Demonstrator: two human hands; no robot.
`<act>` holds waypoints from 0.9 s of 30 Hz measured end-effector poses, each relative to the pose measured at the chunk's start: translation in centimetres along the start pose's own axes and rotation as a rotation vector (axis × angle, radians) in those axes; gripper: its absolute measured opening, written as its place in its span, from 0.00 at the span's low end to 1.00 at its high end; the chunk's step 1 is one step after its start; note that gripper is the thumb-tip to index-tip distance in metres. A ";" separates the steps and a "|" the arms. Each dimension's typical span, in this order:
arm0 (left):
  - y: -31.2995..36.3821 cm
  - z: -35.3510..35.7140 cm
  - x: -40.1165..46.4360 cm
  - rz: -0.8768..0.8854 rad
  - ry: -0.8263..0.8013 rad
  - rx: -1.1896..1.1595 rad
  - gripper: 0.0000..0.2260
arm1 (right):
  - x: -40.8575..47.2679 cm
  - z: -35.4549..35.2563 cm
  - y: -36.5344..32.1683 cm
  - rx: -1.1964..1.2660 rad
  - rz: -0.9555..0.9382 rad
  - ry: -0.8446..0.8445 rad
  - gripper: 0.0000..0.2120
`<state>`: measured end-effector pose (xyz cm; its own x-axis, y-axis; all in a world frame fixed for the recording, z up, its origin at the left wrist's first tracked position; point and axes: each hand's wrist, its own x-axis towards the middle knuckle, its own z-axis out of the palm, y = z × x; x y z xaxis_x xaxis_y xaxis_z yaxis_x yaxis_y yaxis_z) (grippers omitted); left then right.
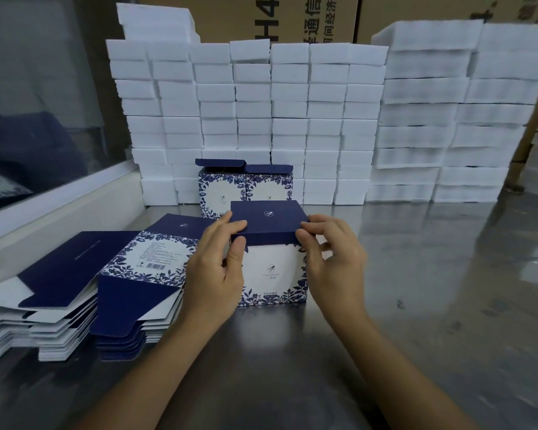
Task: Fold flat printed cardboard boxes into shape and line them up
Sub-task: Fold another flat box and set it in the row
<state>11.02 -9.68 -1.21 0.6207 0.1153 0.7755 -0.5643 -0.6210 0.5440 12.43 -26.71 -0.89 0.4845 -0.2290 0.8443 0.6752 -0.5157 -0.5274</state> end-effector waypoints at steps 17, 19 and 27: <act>-0.4 -0.6 -0.5 0.080 -0.296 0.381 0.08 | 0.6 1.4 1.4 -0.582 -0.038 -0.225 0.23; -0.5 -1.4 0.1 0.029 -0.276 0.522 0.08 | 1.4 1.6 2.7 -0.616 0.006 -0.235 0.24; -1.0 -2.3 1.1 -0.345 -0.475 0.813 0.21 | 5.1 3.7 7.6 -0.706 0.080 -0.278 0.28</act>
<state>10.99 -7.14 -0.12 0.9333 0.1777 0.3121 0.1208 -0.9737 0.1931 22.08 -28.80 -0.94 0.7024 -0.1196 0.7016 0.1616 -0.9333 -0.3208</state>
